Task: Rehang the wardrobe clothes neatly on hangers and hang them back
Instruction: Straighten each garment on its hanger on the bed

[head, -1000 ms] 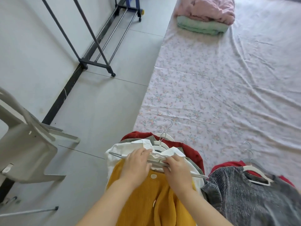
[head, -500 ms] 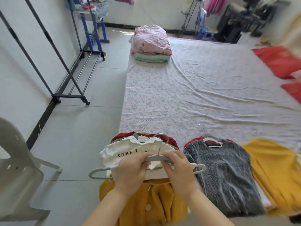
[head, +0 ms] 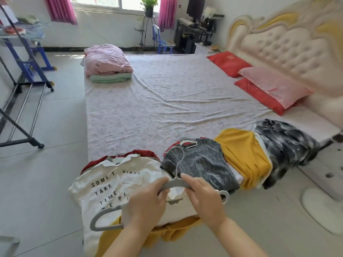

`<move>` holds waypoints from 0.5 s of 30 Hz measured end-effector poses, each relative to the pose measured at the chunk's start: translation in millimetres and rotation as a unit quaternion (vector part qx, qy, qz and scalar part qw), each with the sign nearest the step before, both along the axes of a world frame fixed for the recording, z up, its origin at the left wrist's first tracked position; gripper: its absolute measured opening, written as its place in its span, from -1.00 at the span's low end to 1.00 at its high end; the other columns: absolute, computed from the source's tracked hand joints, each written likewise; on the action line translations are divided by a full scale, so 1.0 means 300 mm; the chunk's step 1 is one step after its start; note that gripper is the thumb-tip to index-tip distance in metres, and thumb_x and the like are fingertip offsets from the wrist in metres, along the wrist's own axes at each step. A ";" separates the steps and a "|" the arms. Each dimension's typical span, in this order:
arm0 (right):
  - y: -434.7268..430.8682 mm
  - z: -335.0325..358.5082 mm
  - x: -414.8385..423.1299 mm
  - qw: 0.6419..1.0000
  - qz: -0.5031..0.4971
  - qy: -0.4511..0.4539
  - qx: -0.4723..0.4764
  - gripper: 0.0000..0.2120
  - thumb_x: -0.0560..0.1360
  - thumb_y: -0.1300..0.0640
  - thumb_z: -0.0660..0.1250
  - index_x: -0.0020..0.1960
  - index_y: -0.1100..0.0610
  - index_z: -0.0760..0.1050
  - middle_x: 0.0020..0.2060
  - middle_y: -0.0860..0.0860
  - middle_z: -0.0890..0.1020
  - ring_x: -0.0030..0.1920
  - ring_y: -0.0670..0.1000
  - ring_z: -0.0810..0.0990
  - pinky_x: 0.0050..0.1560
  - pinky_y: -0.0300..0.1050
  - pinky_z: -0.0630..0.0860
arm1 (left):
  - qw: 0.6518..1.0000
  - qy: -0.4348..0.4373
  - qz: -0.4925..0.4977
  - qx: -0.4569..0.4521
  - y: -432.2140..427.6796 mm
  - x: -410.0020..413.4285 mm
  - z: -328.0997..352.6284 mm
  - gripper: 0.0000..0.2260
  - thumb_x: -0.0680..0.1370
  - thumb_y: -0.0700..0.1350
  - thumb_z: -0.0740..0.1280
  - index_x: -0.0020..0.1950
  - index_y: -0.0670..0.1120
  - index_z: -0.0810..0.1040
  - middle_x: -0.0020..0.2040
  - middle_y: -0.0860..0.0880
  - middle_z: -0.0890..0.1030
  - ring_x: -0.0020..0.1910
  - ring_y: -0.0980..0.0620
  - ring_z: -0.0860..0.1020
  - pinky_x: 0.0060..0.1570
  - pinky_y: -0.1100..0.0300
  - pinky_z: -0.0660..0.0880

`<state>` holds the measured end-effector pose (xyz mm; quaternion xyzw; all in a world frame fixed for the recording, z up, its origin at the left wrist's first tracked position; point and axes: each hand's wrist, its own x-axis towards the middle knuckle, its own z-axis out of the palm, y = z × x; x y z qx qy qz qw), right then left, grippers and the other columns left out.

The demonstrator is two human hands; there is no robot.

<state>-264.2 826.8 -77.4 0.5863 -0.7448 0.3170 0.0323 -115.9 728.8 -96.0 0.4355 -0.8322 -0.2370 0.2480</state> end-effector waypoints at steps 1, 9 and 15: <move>0.035 0.003 -0.026 1.000 -0.010 0.006 -0.012 -0.52 0.35 0.20 0.44 0.21 -0.06 0.43 -0.18 -0.07 0.64 -0.25 -0.07 0.63 -0.33 -0.26 0.53 | 1.000 0.002 -0.012 -0.002 0.024 -0.031 0.008 -0.62 0.44 0.09 0.34 0.17 0.32 0.28 -0.15 0.23 0.62 -0.19 0.11 0.59 -0.27 0.23 0.43; 0.363 0.009 -0.314 0.995 -0.084 0.043 -0.043 -0.67 0.38 0.14 0.42 0.14 0.00 0.59 -0.19 -0.10 0.66 -0.26 -0.10 0.63 -0.38 -0.25 0.56 | 0.996 0.014 -0.087 0.025 0.284 -0.355 0.061 -0.75 0.43 -0.01 0.40 0.00 0.23 0.41 -0.13 0.17 0.58 -0.24 0.06 0.56 -0.35 0.22 0.37; 0.687 0.023 -0.634 0.989 -0.112 0.072 -0.064 -0.60 0.31 0.26 0.53 0.11 0.04 0.62 -0.21 -0.07 0.66 -0.28 -0.07 0.63 -0.36 -0.24 0.57 | 0.981 0.049 -0.184 0.039 0.579 -0.652 0.076 -0.71 0.47 -0.10 0.40 0.18 0.05 0.55 -0.06 0.18 0.53 -0.17 0.20 0.48 -0.20 0.45 0.32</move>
